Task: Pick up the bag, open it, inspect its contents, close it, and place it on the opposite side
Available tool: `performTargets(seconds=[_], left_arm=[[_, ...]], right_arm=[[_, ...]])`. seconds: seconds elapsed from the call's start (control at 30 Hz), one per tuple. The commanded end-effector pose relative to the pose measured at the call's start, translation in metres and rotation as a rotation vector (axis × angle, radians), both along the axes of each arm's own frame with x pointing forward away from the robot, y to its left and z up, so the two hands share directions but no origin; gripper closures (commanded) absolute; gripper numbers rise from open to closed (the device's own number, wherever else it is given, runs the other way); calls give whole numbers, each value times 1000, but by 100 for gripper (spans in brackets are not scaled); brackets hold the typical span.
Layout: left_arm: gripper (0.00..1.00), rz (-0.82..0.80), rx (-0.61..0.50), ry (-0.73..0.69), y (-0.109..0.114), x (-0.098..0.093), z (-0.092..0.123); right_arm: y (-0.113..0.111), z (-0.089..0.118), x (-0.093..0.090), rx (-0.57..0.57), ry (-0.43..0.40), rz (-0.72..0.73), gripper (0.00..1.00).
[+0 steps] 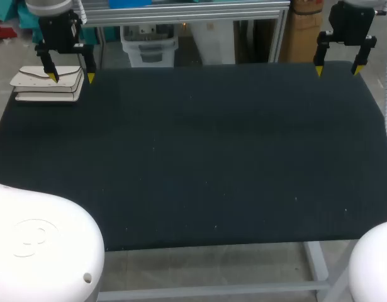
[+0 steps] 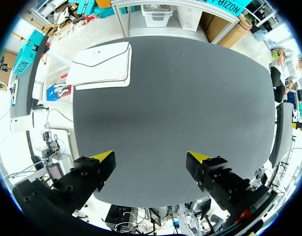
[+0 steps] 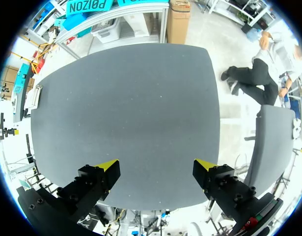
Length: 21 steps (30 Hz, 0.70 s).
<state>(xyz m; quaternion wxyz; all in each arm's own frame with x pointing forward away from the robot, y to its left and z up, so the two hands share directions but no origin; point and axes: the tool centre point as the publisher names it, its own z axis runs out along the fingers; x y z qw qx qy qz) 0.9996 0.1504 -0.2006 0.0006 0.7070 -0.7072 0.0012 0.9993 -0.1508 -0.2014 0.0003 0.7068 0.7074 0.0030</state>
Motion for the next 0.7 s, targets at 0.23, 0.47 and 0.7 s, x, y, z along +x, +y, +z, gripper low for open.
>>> performTargets(seconds=[0.23,0.47,0.7], left_arm=[[0,0,1,1,0,0,0],[0,0,1,1,0,0,0],[0,0,1,1,0,0,0]], right_arm=[[1,1,1,-2,3,0,0],[1,1,1,-2,3,0,0],[3,2,2,-3,-24,30,0]])
